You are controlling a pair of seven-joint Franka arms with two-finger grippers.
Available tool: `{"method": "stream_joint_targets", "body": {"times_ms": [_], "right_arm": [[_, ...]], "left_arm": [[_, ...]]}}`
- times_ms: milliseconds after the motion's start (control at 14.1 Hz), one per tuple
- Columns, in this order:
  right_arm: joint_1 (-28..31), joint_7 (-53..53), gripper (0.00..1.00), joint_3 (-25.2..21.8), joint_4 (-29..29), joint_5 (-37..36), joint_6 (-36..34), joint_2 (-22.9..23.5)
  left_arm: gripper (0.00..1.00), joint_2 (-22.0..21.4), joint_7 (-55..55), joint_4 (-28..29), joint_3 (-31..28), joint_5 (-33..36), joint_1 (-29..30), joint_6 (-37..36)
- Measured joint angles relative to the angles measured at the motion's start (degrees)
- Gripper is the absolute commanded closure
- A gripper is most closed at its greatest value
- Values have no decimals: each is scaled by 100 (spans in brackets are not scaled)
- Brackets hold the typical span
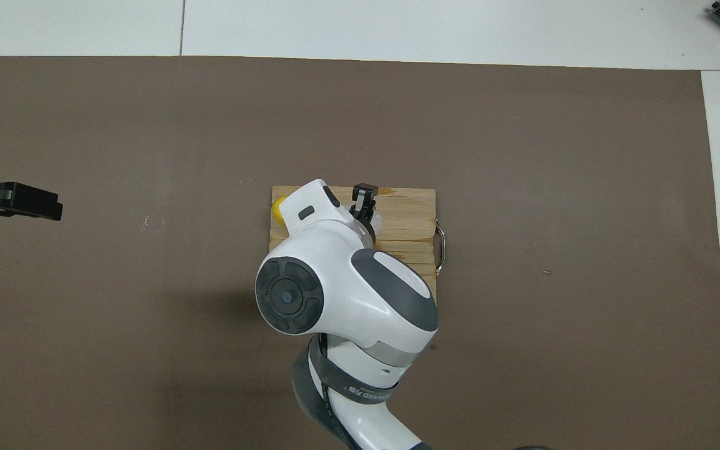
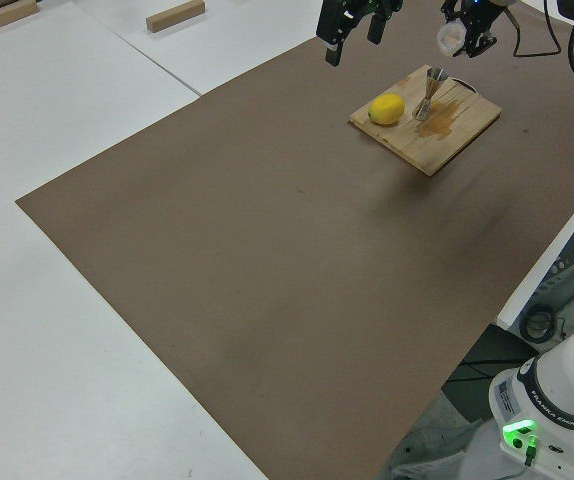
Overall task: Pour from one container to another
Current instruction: 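Turn the white cup upright and raise it with the right gripper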
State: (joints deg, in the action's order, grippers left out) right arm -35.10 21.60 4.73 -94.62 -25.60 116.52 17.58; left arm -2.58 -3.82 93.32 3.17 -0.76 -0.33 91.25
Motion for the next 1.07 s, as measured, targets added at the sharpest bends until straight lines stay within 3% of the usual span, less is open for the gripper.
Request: {"method": "stream_joint_targets", "body": {"times_ms": [1066], "right_arm": [[860, 693, 50, -1, -533, 1100, 831, -289]], "left_arm": [[0, 11, 1, 0, 4, 0, -3, 0]]}}
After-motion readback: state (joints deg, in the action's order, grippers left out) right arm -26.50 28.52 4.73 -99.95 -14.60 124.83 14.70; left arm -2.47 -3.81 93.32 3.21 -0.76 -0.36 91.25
